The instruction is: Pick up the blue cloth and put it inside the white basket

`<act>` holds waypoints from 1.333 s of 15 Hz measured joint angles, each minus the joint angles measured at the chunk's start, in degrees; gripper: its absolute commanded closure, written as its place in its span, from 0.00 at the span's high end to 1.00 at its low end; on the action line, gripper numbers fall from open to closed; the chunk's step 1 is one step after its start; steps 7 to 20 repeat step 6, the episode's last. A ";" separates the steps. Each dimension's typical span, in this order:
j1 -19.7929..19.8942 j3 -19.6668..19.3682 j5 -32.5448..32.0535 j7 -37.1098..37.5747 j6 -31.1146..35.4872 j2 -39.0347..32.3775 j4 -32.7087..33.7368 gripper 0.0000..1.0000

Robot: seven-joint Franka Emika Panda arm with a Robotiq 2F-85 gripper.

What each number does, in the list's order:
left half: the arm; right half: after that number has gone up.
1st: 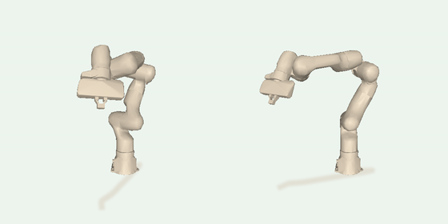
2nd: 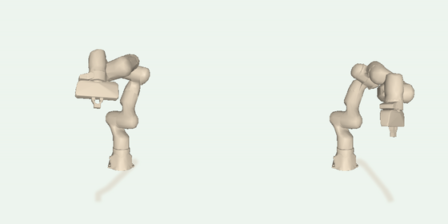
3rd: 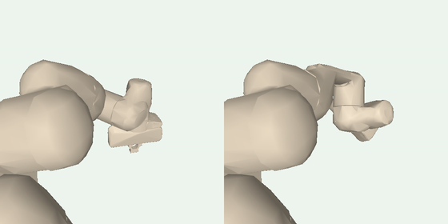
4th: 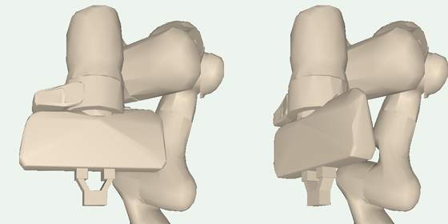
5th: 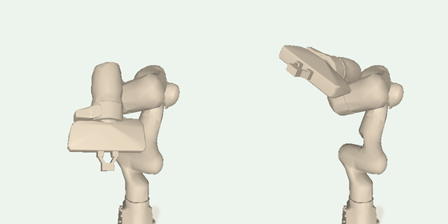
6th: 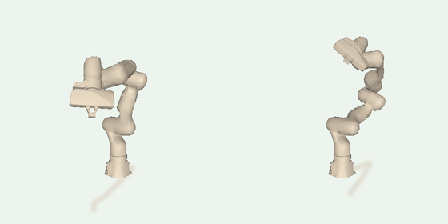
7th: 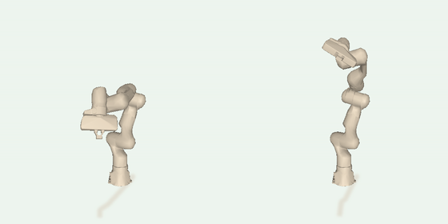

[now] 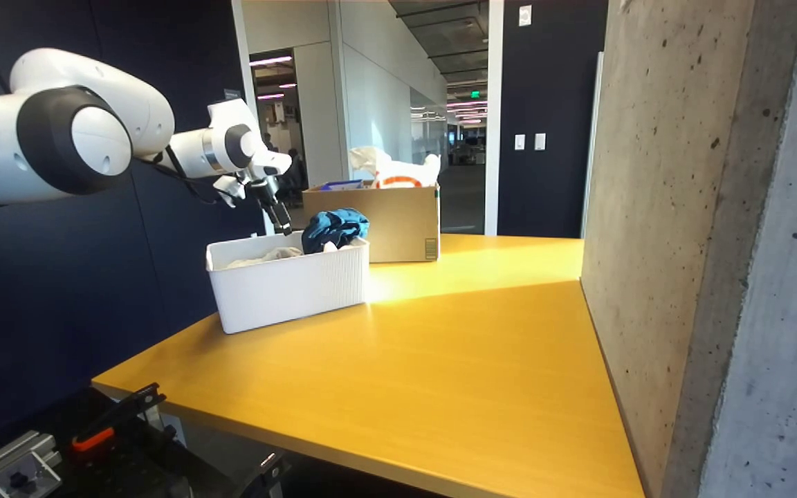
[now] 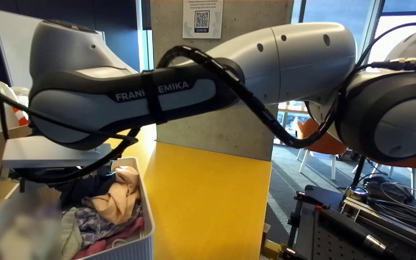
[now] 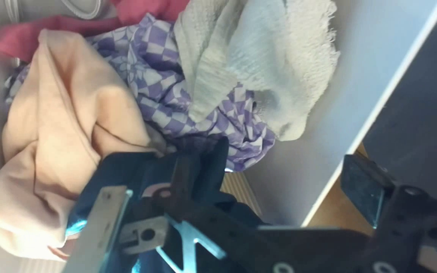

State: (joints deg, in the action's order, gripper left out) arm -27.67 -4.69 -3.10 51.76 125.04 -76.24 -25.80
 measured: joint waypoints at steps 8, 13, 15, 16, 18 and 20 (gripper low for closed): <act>1.57 0.85 0.32 3.20 -9.55 2.84 -0.03 1.00; 1.57 0.85 0.32 3.20 -9.55 2.84 -0.03 1.00; 1.57 0.85 0.32 3.20 -9.55 2.84 -0.03 1.00; 1.57 0.85 0.32 3.20 -9.55 2.84 -0.03 1.00; 1.57 0.85 0.32 3.20 -9.55 2.84 -0.03 1.00; 1.57 0.85 0.32 3.20 -9.55 2.84 -0.03 1.00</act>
